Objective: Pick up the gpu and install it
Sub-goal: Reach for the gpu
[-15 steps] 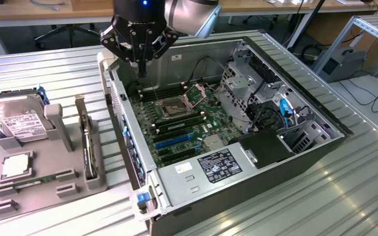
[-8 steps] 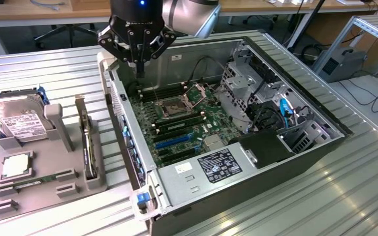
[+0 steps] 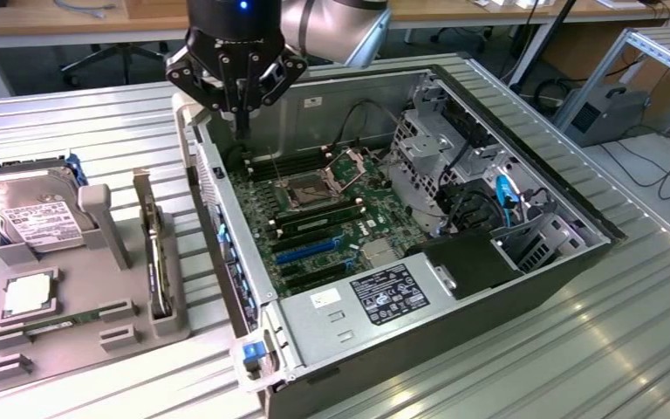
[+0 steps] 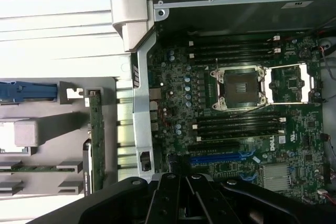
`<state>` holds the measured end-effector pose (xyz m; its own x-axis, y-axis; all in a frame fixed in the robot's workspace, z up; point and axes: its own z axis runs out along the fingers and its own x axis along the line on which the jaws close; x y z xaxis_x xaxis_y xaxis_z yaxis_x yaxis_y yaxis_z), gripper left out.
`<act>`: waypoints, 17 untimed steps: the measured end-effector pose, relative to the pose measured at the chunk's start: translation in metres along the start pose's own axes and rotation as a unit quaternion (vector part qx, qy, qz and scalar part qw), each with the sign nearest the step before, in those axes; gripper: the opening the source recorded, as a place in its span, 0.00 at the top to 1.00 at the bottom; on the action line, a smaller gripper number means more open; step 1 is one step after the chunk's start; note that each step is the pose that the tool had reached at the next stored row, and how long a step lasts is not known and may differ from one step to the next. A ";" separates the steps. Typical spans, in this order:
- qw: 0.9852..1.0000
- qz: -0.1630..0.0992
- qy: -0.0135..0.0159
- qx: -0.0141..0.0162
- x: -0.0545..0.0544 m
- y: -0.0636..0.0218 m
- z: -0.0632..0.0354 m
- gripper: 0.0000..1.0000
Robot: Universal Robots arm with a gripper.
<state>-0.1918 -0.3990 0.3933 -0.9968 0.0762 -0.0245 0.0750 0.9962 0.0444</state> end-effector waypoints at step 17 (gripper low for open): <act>1.000 0.000 0.000 0.000 0.012 -0.0009 -0.0004 0.89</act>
<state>-0.2042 -0.3989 0.3933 -0.9968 0.0762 -0.0245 0.0751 0.9962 0.0443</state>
